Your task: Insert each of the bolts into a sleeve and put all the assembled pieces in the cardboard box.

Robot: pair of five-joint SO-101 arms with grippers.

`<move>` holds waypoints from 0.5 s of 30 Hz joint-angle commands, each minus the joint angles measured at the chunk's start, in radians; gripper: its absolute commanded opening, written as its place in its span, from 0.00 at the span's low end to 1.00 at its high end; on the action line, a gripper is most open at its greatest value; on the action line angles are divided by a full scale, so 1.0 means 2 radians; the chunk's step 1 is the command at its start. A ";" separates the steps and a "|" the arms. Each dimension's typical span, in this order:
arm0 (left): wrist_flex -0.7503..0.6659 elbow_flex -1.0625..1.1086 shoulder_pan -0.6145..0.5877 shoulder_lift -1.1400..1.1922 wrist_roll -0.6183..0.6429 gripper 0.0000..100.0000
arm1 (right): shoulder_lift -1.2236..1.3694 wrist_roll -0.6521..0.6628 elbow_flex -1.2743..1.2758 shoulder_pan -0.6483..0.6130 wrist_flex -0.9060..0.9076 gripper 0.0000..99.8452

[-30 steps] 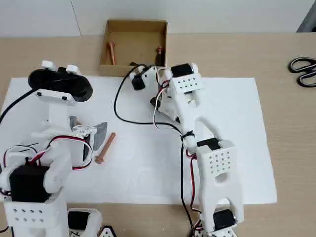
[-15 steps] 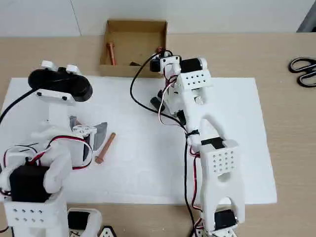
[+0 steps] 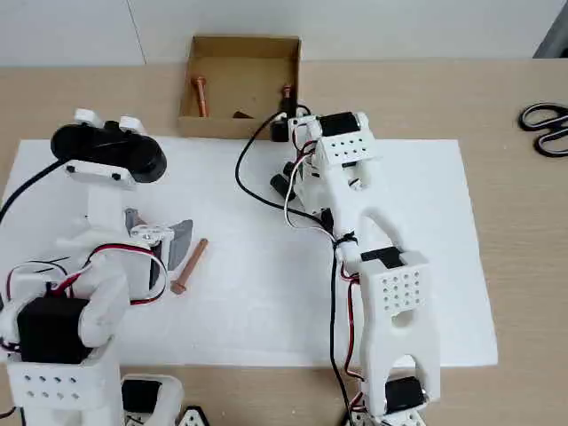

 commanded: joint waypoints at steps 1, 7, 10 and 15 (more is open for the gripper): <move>0.002 -0.002 -0.002 0.001 -0.003 0.24 | -0.005 -0.006 0.002 0.003 0.003 0.13; 0.002 -0.002 -0.002 0.001 -0.003 0.24 | 0.013 -0.007 0.003 0.003 0.002 0.12; 0.002 -0.002 -0.002 0.001 -0.003 0.24 | 0.031 -0.007 0.002 0.003 0.001 0.12; 0.002 -0.002 -0.002 0.001 -0.003 0.24 | 0.038 -0.003 0.000 0.005 0.001 0.01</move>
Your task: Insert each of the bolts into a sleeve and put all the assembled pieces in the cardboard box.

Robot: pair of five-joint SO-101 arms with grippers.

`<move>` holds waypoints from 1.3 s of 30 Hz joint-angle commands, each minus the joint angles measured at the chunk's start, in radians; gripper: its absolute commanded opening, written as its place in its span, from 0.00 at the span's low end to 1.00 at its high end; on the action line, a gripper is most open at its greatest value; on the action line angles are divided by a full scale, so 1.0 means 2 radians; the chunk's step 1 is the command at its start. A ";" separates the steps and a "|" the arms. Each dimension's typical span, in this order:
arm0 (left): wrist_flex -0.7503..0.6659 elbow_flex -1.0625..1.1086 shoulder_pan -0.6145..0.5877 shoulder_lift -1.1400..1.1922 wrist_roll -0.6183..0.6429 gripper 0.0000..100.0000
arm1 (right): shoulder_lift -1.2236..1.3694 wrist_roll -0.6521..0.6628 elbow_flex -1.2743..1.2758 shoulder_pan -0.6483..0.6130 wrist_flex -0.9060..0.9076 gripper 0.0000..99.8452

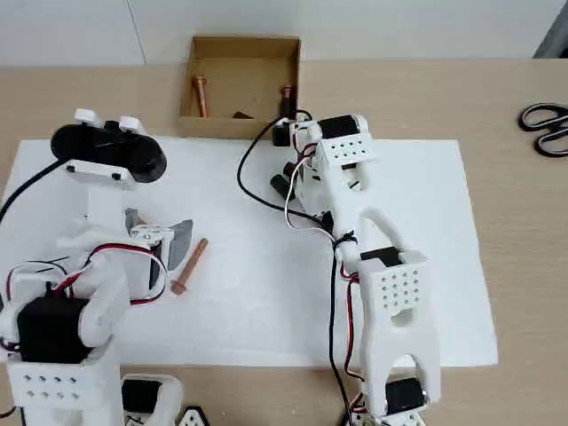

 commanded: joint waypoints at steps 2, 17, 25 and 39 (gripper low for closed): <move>0.002 -0.002 -0.002 0.001 -0.003 0.24 | -0.002 0.002 0.003 0.002 0.002 0.01; 0.002 -0.045 -0.058 0.139 0.020 0.24 | -0.231 0.001 0.049 0.002 0.006 0.00; -0.005 -0.168 -0.068 0.358 0.107 0.24 | -0.241 0.001 0.084 0.003 0.004 0.00; -0.023 -0.221 -0.114 0.573 0.305 0.18 | -0.240 0.000 0.084 0.002 0.004 0.00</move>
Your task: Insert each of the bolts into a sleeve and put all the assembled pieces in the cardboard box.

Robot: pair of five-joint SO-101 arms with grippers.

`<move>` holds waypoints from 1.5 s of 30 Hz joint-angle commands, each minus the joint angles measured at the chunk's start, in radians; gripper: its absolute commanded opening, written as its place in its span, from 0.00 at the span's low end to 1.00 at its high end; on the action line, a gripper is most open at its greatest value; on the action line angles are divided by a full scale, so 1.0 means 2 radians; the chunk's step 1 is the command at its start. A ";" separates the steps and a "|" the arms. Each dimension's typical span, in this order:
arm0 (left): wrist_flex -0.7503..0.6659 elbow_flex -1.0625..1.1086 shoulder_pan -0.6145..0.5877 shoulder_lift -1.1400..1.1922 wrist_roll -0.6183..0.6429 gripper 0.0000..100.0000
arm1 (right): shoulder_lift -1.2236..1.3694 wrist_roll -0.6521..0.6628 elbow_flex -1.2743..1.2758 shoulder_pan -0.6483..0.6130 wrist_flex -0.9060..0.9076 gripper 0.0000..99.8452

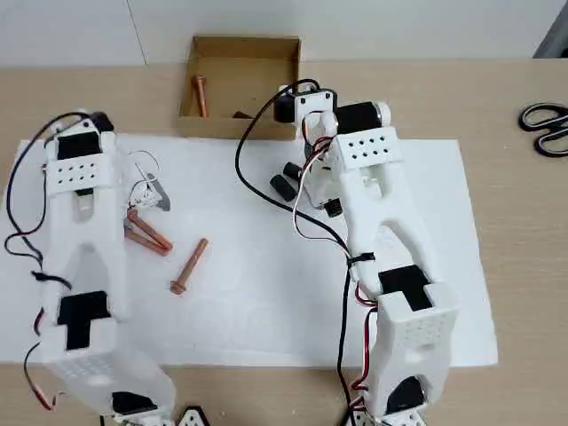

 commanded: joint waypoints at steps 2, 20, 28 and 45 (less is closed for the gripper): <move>-0.020 -0.021 0.000 0.012 0.031 0.14 | -0.039 0.001 -0.002 0.005 0.003 0.00; -0.101 -0.021 -0.001 0.103 0.060 0.05 | -0.039 0.001 -0.002 0.005 0.003 0.00; -0.120 -0.021 -0.002 0.128 0.060 0.05 | -0.038 0.001 -0.002 0.005 0.003 0.00; 0.013 -0.187 0.021 0.139 0.058 0.00 | -0.042 0.002 -0.002 0.006 0.002 0.00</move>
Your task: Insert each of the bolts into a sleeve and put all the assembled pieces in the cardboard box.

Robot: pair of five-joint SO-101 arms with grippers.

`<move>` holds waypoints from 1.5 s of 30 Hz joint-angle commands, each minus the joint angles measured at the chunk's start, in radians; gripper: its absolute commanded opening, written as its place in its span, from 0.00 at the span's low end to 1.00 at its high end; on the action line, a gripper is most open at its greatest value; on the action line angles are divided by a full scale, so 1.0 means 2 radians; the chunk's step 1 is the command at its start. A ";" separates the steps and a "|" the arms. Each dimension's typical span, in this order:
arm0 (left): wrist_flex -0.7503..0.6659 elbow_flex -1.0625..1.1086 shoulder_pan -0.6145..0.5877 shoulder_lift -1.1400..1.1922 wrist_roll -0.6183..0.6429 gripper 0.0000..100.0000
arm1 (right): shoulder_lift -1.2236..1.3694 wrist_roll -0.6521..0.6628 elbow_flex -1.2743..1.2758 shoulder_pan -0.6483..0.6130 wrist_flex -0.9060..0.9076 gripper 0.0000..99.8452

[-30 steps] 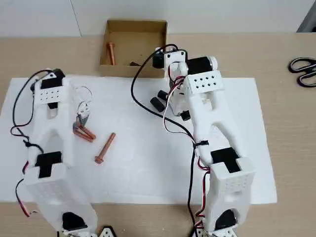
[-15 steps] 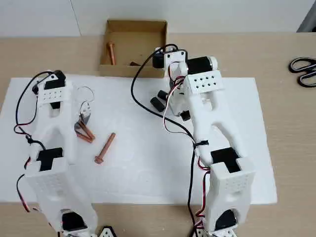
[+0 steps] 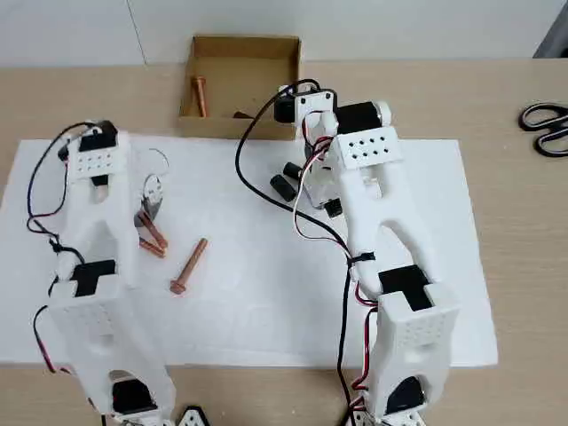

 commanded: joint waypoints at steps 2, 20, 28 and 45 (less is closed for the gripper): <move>0.079 -0.137 0.031 -0.009 -0.002 0.00 | -0.043 0.002 -0.005 0.006 0.002 0.00; 0.125 -0.293 0.149 -0.200 -0.041 0.00 | -0.354 0.002 -0.001 0.003 0.006 0.00; 0.117 -0.158 0.213 -0.387 -0.101 0.00 | -0.557 0.002 0.189 0.003 0.000 0.00; -0.015 0.057 0.222 -0.459 -0.104 0.00 | -0.775 -0.004 0.674 -0.053 -0.365 0.00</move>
